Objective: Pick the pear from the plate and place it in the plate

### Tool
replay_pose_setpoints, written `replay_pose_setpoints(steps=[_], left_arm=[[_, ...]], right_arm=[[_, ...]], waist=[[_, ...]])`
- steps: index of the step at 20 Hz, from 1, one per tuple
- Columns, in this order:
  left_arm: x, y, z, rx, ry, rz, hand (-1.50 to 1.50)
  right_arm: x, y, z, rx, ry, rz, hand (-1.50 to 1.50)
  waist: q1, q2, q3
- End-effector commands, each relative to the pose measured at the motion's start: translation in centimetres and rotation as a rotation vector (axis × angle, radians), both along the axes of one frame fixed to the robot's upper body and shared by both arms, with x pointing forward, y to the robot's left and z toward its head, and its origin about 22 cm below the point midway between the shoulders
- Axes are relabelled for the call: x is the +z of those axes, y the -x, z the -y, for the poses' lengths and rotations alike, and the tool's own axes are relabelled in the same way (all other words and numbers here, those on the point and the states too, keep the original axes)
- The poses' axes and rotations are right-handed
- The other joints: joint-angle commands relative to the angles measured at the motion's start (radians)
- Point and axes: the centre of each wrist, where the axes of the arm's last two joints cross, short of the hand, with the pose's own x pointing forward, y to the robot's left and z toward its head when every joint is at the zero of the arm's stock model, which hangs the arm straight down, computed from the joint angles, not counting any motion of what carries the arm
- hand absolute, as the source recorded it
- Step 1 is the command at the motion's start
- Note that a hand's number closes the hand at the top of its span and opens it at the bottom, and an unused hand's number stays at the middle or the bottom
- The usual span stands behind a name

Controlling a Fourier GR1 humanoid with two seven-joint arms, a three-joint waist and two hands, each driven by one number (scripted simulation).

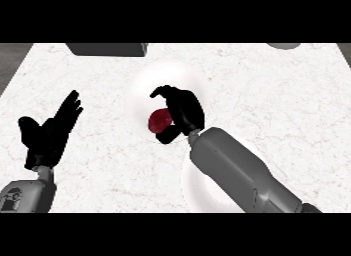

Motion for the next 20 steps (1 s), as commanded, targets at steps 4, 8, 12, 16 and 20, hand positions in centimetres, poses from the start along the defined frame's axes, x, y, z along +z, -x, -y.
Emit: replay_pose_setpoints(steps=[4,8,12,16,20], left_arm=[[0.3,0.2,-1.1,0.007,0.0,-0.009,0.0],[0.6,-1.1,-1.0,0.016,0.009,-0.024,0.0],[-0.4,-0.5,-0.2,0.027,0.004,-0.002,0.0],[-0.2,-0.3,-0.3,0.026,0.005,-0.014,0.0],[0.4,-0.9,-1.0,0.041,-0.017,-0.003,0.0]], right_arm=[[0.8,-0.8,0.4,0.105,-0.186,0.189,-1.5],[3.5,1.2,-0.6,0.249,-0.443,0.208,-1.5],[4.7,1.4,0.4,0.198,-0.586,0.116,-1.5],[4.7,1.1,1.4,0.166,-0.699,-0.106,-1.5],[5.7,0.3,3.5,0.221,-0.735,-0.194,-1.5]], waist=[[0.002,-0.003,0.001],[-0.009,-0.004,0.001],[-0.031,-0.01,0.0],[-0.023,-0.008,0.0],[-0.03,-0.009,0.0]])
